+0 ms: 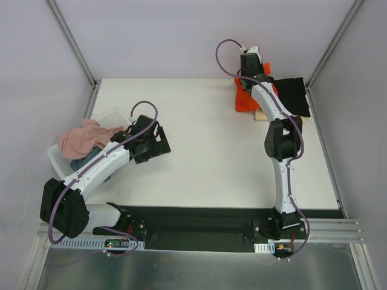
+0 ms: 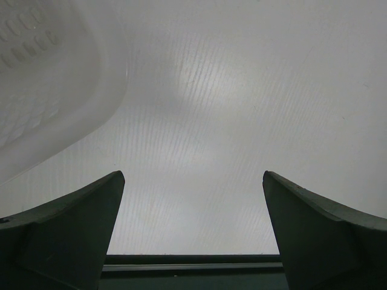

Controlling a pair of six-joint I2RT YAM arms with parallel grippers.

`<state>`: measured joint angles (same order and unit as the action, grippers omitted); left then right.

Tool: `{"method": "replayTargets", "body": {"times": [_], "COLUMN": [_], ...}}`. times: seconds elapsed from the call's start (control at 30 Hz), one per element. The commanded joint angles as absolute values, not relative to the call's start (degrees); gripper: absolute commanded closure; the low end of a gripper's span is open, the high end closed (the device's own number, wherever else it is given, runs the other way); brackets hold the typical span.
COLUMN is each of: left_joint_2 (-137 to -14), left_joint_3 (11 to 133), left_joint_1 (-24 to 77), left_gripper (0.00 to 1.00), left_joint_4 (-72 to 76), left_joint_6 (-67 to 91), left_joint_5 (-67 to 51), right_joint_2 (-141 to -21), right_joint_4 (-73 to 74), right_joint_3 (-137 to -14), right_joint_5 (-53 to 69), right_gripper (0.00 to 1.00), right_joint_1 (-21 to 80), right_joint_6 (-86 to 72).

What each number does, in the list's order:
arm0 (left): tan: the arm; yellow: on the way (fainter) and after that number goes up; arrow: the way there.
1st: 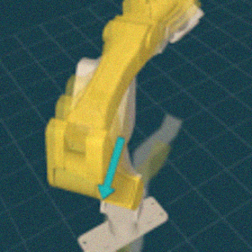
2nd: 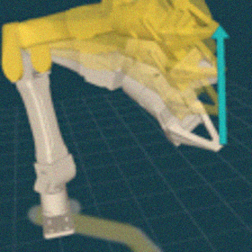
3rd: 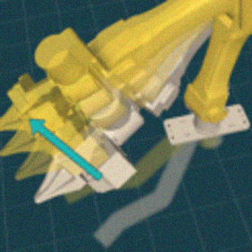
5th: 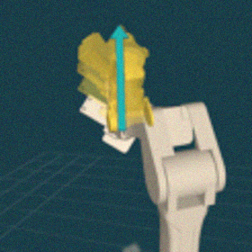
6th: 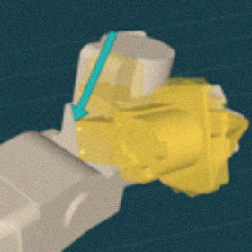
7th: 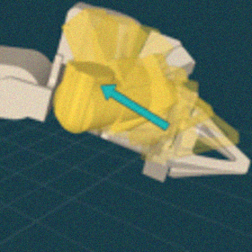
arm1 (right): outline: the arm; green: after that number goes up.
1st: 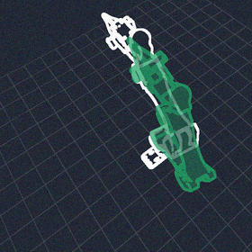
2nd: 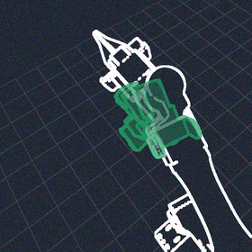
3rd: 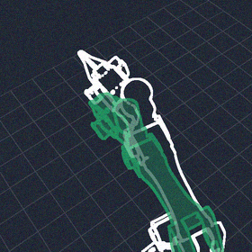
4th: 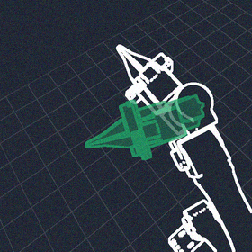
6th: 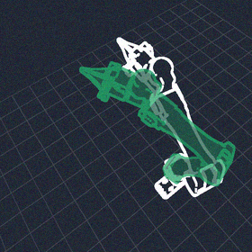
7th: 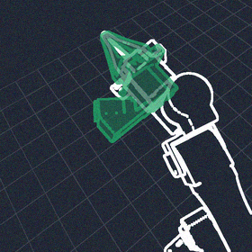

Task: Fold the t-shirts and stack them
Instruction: Put the neatly folded tshirt into the corner of the board with the right arm

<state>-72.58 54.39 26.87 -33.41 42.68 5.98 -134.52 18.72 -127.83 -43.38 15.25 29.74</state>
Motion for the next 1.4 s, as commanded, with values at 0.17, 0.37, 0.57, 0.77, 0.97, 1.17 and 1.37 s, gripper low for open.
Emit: {"method": "replayTargets", "body": {"times": [0.17, 0.37, 0.57, 0.77, 0.97, 1.17, 1.37], "left_joint_2": [-72.33, -73.74, -73.74, -75.14, -77.69, -81.21, -83.67], "left_joint_3": [57.39, 58.88, 59.85, 60.73, 62.05, 64.33, 65.83], "left_joint_1": [26.1, 26.19, 26.1, 26.1, 26.1, 26.1, 26.1], "left_gripper": [0.01, 0.01, 0.01, 0.01, 0.01, 0.0, 0.01], "left_joint_4": [-34.89, -35.24, -35.86, -35.95, -36.12, -36.12, -36.56], "left_joint_6": [42.71, 41.92, 41.05, 41.04, 40.69, 40.17, 39.9], "left_joint_5": [5.1, 4.83, 5.63, 5.62, 5.27, 4.66, 4.48], "right_joint_2": [-120.77, -116.99, -116.19, -117.42, -120.4, -127.34, -132.71], "right_joint_4": [21.09, 25.75, 27.77, 28.74, 28.92, 27.52, 22.34], "right_joint_3": [-127.36, -127.27, -127.97, -128.76, -130.25, -133.06, -134.91], "right_joint_5": [-39.64, -35.95, -35.07, -34.37, -33.05, -28.48, -28.74], "right_gripper": [0.9, 0.91, 0.91, 0.89, 0.89, 0.89, 0.86], "right_joint_1": [14.33, 14.15, 13.8, 12.4, 9.24, 5.11, 0.8], "right_joint_6": [27.78, 25.49, 25.14, 24.61, 23.56, 20.75, 19.07]}}
